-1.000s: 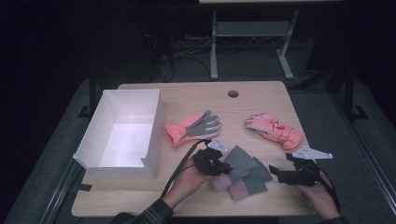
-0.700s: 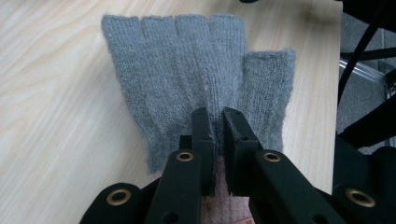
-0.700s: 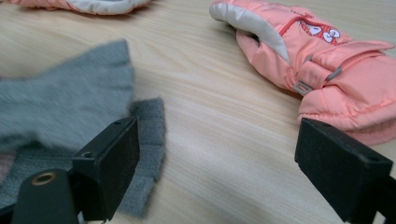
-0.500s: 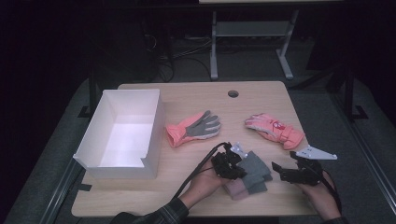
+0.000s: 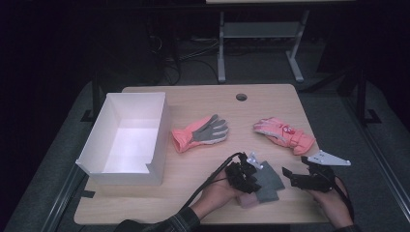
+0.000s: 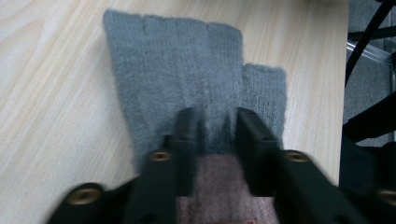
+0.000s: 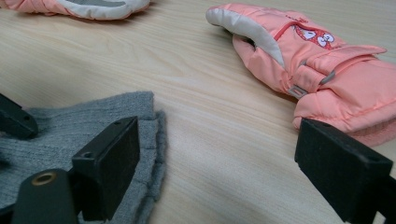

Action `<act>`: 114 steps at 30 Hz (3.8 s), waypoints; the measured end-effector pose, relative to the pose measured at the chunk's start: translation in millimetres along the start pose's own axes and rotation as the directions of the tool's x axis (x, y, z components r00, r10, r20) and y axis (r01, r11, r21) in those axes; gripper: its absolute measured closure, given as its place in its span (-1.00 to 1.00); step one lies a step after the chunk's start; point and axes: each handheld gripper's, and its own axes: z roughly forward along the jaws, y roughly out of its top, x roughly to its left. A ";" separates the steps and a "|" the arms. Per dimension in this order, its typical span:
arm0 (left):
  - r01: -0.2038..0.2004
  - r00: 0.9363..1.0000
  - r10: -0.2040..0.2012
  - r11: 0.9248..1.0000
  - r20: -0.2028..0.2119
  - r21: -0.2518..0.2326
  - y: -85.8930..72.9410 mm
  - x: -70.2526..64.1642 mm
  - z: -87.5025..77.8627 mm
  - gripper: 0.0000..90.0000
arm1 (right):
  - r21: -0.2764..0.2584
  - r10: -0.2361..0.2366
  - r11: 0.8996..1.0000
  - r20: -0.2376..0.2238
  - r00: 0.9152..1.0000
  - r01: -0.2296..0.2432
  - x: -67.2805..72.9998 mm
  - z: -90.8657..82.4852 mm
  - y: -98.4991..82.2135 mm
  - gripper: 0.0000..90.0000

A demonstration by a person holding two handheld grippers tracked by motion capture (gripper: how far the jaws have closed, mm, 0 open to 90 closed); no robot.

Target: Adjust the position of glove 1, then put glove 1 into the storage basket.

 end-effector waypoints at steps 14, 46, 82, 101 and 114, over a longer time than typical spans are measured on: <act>-0.025 0.997 0.026 0.999 -0.069 0.021 3.9 1.0 14.0 -0.70 | -0.001 -0.003 1.000 0.001 1.000 0.003 -0.6 0.0 -0.6 -0.69; 0.049 0.997 -0.051 0.998 0.063 0.032 -4.1 11.7 15.9 0.35 | 0.013 -0.009 1.000 -0.012 1.000 0.009 1.9 1.7 -0.8 -0.69; 0.140 0.990 -0.139 0.987 0.024 -0.081 -6.4 42.2 -85.3 0.38 | 0.042 -0.018 0.999 -0.045 0.999 0.020 5.4 6.6 -2.5 -0.71; 0.188 0.973 -0.208 0.967 -0.104 -0.174 -9.4 62.5 -171.4 0.37 | 0.066 -0.036 0.997 -0.064 0.997 0.040 8.9 11.8 -4.3 -0.75; 0.219 0.948 -0.260 0.951 -0.184 -0.217 -26.0 76.7 -221.1 0.37 | 0.074 -0.073 0.994 -0.109 0.991 0.082 14.3 13.1 -5.6 -0.75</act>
